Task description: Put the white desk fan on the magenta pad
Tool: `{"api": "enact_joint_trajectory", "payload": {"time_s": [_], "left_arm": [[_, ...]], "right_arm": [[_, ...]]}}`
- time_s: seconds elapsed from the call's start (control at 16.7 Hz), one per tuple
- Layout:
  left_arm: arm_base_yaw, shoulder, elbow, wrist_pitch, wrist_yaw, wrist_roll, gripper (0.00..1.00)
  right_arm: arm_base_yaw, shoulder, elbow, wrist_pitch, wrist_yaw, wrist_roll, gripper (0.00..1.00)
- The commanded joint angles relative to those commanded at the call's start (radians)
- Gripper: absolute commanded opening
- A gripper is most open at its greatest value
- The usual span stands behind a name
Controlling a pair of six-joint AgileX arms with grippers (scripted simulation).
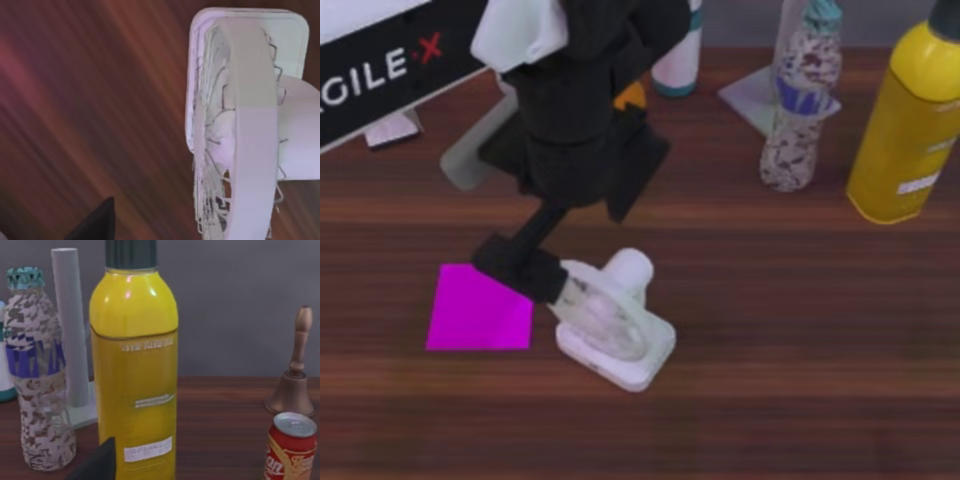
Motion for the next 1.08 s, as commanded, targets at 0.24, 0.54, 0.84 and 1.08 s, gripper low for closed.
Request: {"api": "enact_joint_trajectory", "payload": {"time_s": [0.24,0.54,0.84,1.08], "left_arm": [[-0.001,0.003,-0.094,0.096,0.0,0.002,1.0],[-0.002,0.009,-0.182,0.189,0.0,0.0,1.0],[-0.002,0.009,-0.182,0.189,0.0,0.0,0.77],[-0.002,0.009,-0.182,0.189,0.0,0.0,0.47]], "right_arm": [[0.0,0.0,0.0,0.0,0.0,0.0,1.0],[0.0,0.0,0.0,0.0,0.0,0.0,1.0],[0.0,0.0,0.0,0.0,0.0,0.0,1.0],[0.0,0.0,0.0,0.0,0.0,0.0,1.0]]}}
